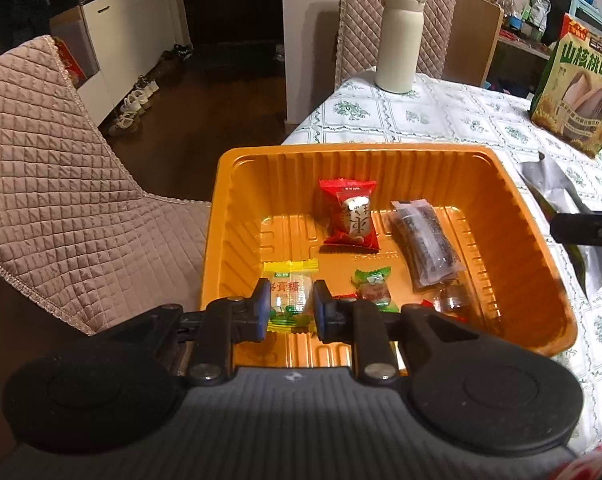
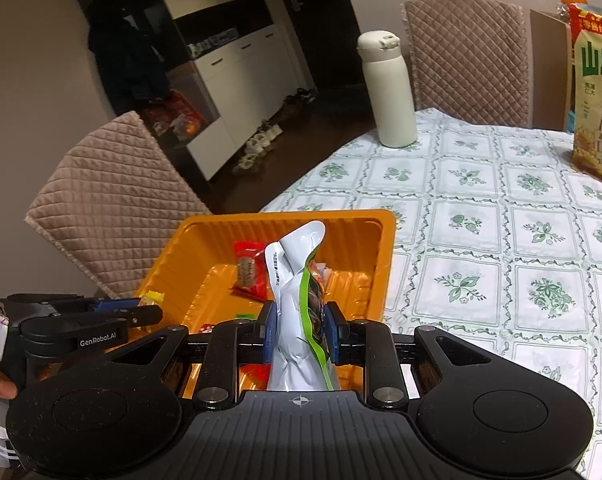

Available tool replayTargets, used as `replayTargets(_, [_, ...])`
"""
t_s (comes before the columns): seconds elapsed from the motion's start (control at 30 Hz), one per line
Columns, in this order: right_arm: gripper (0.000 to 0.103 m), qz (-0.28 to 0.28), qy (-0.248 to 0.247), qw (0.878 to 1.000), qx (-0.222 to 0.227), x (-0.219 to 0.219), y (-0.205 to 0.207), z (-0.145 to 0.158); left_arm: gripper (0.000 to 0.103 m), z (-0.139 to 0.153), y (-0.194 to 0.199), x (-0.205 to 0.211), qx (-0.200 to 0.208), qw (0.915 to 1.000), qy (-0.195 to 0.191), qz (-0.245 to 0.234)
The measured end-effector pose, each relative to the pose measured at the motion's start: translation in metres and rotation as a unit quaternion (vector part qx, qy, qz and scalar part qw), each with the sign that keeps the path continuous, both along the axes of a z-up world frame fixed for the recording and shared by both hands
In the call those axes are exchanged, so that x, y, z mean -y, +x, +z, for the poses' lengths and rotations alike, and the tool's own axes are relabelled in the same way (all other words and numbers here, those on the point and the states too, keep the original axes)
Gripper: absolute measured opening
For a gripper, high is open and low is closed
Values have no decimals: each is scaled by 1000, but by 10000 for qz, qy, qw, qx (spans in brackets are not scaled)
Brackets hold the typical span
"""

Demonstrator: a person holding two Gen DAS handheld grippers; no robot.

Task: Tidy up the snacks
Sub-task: 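Open the left tool over the tray while the right tool releases the white pouch there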

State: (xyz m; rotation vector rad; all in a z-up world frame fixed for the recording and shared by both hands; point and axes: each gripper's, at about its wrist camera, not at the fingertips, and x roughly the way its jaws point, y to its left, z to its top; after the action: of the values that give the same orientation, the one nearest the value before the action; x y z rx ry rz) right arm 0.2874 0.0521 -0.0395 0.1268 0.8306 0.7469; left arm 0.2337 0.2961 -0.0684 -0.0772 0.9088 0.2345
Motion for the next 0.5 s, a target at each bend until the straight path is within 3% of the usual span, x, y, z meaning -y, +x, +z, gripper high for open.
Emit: replayTargets(0.5, [25,-273,-23,9995,-142,-4,15,-2,24,-7,16,-10,-95,9997,-195,-63])
